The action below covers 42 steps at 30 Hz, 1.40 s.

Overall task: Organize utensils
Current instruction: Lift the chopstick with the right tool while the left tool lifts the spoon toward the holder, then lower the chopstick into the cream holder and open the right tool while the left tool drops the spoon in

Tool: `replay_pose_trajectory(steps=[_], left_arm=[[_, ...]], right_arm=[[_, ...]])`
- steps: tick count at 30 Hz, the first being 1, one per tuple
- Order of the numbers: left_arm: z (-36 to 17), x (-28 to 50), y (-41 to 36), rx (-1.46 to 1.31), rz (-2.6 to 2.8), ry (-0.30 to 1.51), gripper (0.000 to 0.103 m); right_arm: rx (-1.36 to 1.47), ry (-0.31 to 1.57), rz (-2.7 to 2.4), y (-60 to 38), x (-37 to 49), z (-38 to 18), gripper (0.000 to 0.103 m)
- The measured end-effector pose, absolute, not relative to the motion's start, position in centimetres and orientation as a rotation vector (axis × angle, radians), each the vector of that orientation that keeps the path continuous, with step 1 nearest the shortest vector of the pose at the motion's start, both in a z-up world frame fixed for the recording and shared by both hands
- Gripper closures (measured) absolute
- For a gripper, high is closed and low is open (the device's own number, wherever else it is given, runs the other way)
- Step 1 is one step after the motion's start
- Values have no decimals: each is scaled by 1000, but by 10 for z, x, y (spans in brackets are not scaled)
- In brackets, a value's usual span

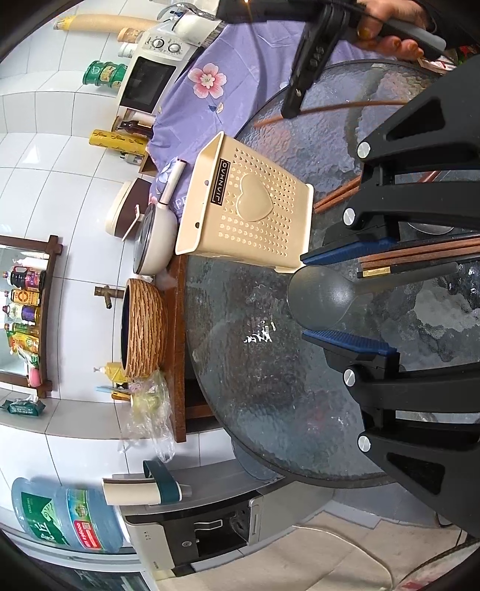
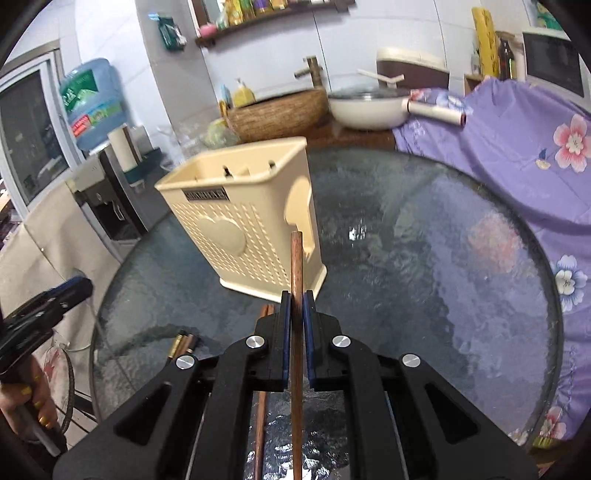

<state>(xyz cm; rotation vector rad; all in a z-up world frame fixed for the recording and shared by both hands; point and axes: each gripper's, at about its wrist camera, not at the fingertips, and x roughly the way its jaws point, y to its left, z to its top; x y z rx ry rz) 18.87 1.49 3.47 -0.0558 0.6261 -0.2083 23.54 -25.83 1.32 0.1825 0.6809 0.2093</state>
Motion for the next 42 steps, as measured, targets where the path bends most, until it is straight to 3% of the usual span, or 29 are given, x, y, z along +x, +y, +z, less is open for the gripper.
replay_pose_trajectory(steps=[14,33,42], left_arm=[[80,186,19,-79,-245,546,68],[205,257,-7,-209,-222,304,68],[174,294,-37,-188,-130,257,68]], right_arm=[[194,473,274,-261,201,98,96],[220,232,262,-250,247,239,96],[177,201,162,-242,284,213,96]])
